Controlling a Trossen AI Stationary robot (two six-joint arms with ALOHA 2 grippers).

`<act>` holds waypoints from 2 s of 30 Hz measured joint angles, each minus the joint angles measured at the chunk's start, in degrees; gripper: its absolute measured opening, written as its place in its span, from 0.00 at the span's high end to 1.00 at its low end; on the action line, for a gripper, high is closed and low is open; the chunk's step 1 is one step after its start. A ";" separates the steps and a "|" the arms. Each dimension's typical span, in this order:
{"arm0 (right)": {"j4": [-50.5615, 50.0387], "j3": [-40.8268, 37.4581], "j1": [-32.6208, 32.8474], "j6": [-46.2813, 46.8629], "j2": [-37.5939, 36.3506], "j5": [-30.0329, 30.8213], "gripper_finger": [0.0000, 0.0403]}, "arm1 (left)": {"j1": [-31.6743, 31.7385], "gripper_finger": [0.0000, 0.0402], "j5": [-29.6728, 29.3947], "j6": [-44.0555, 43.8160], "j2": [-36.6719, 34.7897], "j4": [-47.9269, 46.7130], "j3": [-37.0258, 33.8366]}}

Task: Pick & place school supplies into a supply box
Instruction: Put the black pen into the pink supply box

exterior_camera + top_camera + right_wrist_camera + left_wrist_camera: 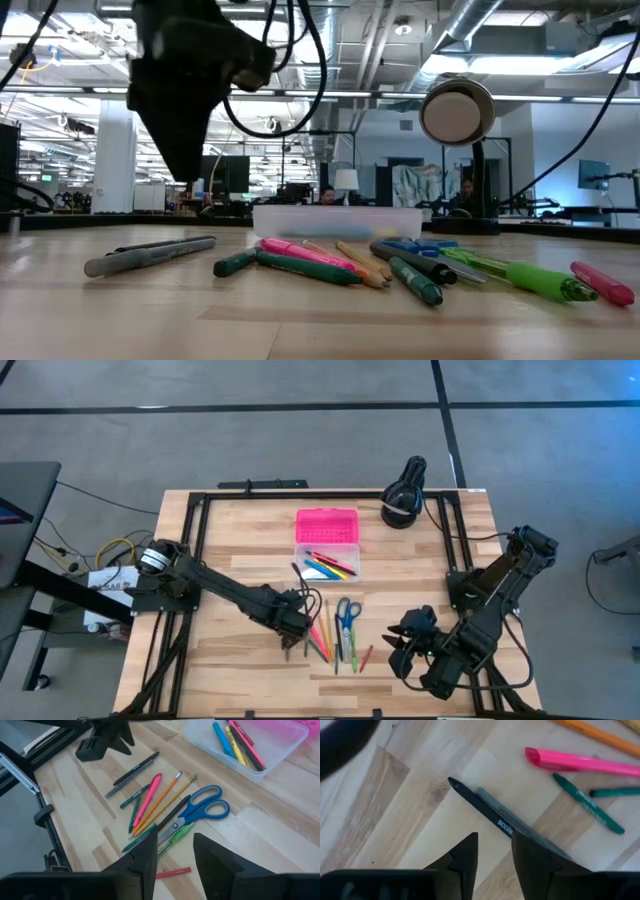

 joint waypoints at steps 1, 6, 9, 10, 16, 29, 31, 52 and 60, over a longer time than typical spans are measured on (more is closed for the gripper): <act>-0.02 0.00 0.00 0.00 0.00 0.02 0.71 | 0.55 0.70 0.36 -0.19 0.00 0.24 0.00; -0.52 0.00 0.00 0.02 0.00 0.02 0.71 | 1.49 0.61 0.22 -6.25 0.00 0.64 0.00; -0.79 0.00 0.00 0.02 0.00 0.00 0.71 | 0.76 0.55 -0.78 -8.53 0.00 0.56 0.00; -0.79 0.00 0.01 -0.02 0.00 0.00 0.71 | 0.26 0.54 -1.48 -8.70 0.00 0.45 0.00; -1.70 0.00 0.04 -0.36 0.00 -0.07 0.71 | -0.72 0.45 -0.65 -8.99 -0.13 1.17 -0.83; -2.45 0.00 0.79 -0.48 0.00 -0.14 0.71 | -2.07 0.43 3.44 -13.13 -0.11 11.56 -8.22; -2.45 0.00 0.74 -0.46 0.00 -0.13 0.71 | -2.05 0.43 2.81 -13.10 -0.11 12.08 -8.24; -1.99 0.00 0.55 0.00 0.00 -0.15 0.71 | -2.01 0.43 -0.13 -7.72 -0.11 10.30 -8.63; -1.77 0.00 0.24 0.04 0.00 -0.13 0.71 | -2.01 0.43 -0.98 -6.54 -0.11 10.37 -8.63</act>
